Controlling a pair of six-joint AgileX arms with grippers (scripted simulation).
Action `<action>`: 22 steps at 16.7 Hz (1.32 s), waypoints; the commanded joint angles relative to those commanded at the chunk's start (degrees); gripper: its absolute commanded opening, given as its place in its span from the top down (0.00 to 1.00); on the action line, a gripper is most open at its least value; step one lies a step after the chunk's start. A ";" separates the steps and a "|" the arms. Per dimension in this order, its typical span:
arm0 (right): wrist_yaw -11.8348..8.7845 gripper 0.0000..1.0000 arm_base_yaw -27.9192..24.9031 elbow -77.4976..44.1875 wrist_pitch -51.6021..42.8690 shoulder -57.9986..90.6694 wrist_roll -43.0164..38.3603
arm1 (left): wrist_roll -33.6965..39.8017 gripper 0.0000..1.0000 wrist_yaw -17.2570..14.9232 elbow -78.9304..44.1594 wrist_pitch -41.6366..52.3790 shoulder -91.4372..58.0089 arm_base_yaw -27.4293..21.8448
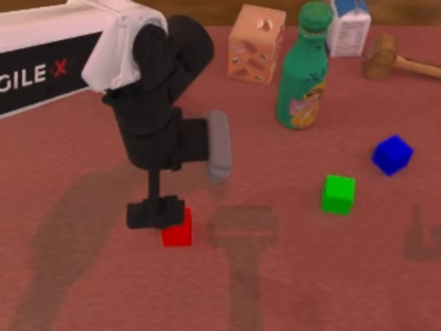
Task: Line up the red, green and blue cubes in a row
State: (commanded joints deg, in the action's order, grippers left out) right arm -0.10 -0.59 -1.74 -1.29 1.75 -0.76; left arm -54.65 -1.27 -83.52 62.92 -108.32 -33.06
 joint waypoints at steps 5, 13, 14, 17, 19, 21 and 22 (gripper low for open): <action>-0.09 0.00 -3.78 -14.18 -9.64 15.13 -5.62 | 6.60 0.00 0.60 12.29 -8.53 14.83 6.68; 0.23 0.00 -13.06 -49.86 -35.32 64.23 -19.36 | 27.08 0.00 1.94 48.07 -31.94 60.34 22.38; 0.26 0.00 -14.27 -54.27 -38.68 70.48 -21.11 | 29.73 0.00 2.05 52.46 -34.91 65.91 24.01; 0.28 0.00 -17.71 -66.69 -48.00 86.90 -26.07 | 37.77 0.00 2.17 64.99 -43.95 81.85 28.34; 0.26 0.00 -19.72 -74.25 -53.28 96.07 -29.02 | 42.66 0.00 2.04 71.50 -49.46 90.33 30.47; 0.24 0.00 -21.42 -80.91 -57.62 104.10 -31.55 | 47.09 0.00 1.81 76.57 -54.46 97.09 32.09; 0.23 0.00 -22.13 -83.80 -59.42 107.58 -32.64 | 48.95 0.00 1.68 78.49 -56.54 99.75 32.70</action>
State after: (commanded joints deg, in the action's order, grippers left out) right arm 0.14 -22.72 -85.54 -60.71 109.33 -33.40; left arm -5.70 0.42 -5.03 6.37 -8.58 -0.36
